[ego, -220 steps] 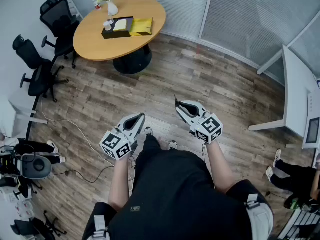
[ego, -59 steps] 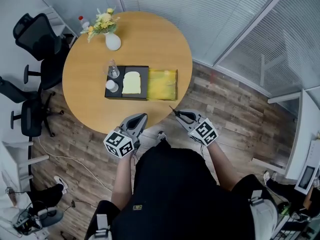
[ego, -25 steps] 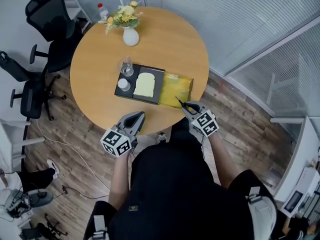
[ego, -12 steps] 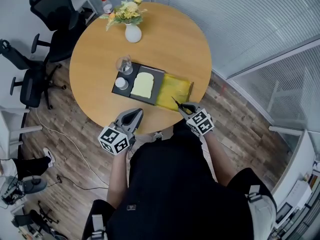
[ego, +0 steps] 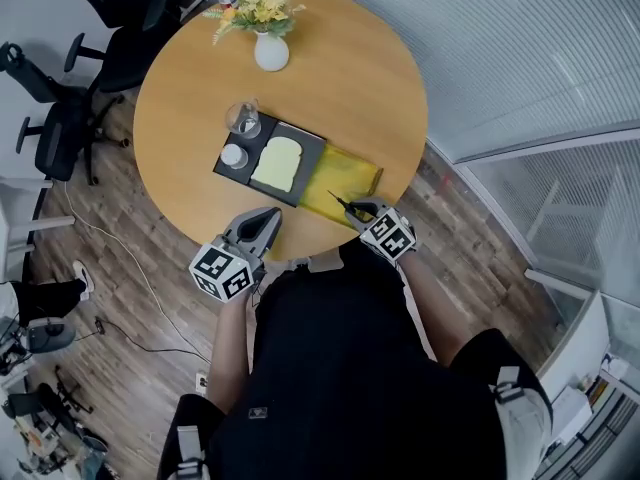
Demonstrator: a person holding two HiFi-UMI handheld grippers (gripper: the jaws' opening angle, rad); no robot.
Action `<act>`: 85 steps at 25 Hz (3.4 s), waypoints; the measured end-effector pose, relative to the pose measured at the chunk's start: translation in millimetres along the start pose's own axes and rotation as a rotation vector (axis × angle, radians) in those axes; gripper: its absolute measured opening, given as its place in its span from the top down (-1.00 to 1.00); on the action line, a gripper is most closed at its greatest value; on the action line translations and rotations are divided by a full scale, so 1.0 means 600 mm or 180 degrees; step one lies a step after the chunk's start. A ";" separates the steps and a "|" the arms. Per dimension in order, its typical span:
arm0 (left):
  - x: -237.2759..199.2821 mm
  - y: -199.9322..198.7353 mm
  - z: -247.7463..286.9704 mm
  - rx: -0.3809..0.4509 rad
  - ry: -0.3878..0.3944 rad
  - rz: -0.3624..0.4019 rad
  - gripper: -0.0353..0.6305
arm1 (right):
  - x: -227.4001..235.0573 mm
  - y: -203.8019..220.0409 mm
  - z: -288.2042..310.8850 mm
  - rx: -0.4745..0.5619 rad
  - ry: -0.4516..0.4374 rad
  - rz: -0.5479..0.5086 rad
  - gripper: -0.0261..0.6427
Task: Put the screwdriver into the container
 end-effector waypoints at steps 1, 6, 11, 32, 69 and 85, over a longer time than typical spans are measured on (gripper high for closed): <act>0.003 0.000 0.004 0.0001 -0.0017 -0.0011 0.88 | 0.005 0.002 0.001 -0.0034 -0.0023 -0.0018 0.74; 0.014 0.001 0.021 0.0035 -0.0152 -0.0110 0.88 | 0.032 0.012 -0.003 -0.0316 -0.0085 -0.0182 0.74; 0.021 0.002 0.030 0.0049 -0.0271 -0.0197 0.88 | 0.055 0.011 -0.004 -0.0643 -0.0099 -0.0503 0.73; 0.026 0.010 0.007 0.0362 -0.0943 -0.0530 0.88 | 0.094 -0.002 0.074 -0.1527 -0.0698 -0.1763 0.74; 0.032 0.037 -0.038 0.0492 -0.1358 -0.0667 0.88 | 0.132 0.038 0.132 -0.1884 -0.0804 -0.1889 0.70; 0.055 0.037 0.007 0.0523 -0.1438 -0.0718 0.88 | 0.147 0.003 0.095 -0.1417 -0.1094 -0.1831 0.35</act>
Point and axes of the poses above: the fingertips, and each gripper's own axes: z forward along the fingers, x to its right, y out of its underside, the point moved 6 cm from there along -z, backward along the fingers, and after that the axes turned 12 degrees about -y, right-handed, at the moved point
